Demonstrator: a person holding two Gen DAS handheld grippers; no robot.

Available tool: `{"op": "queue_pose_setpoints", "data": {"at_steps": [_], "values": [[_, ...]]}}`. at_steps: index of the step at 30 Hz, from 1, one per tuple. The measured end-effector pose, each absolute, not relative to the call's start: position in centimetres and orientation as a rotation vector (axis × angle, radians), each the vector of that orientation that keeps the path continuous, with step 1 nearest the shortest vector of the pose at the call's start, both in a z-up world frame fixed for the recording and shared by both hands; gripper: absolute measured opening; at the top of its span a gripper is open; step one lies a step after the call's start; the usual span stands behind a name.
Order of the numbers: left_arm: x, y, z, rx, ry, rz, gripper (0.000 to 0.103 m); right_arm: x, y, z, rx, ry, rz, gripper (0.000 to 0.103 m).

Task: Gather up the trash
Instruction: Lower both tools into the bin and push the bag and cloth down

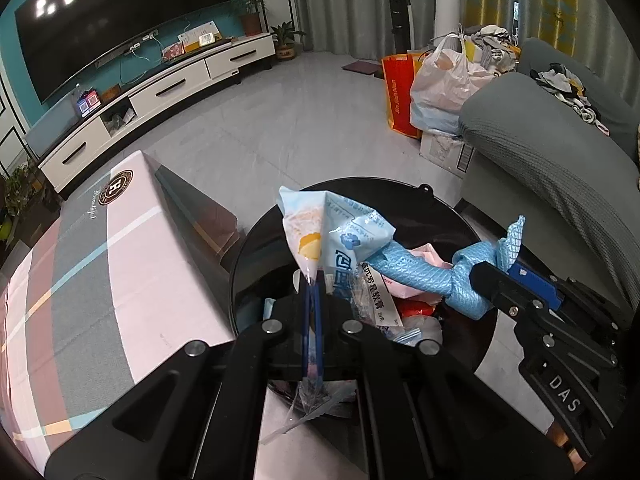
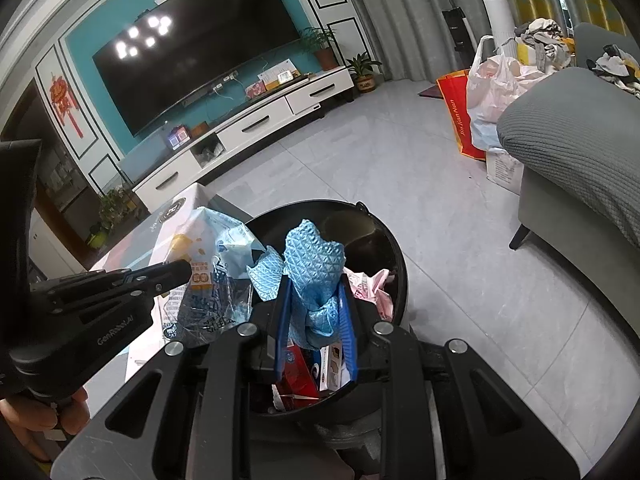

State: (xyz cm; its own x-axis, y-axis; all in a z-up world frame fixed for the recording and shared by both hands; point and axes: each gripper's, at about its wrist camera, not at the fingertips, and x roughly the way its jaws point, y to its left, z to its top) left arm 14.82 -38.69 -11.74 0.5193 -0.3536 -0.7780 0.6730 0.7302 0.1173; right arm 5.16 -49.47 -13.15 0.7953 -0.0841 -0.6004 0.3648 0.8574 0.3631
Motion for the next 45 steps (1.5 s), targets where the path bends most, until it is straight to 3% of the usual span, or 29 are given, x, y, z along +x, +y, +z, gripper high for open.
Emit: {"op": "queue_pose_setpoints", "data": {"at_steps": [45], "values": [[15.2, -40.2, -13.7, 0.484, 0.859, -0.623, 0.003, 6.3, -49.6, -14.6, 0.460, 0.654, -0.254, 0.023]]}}
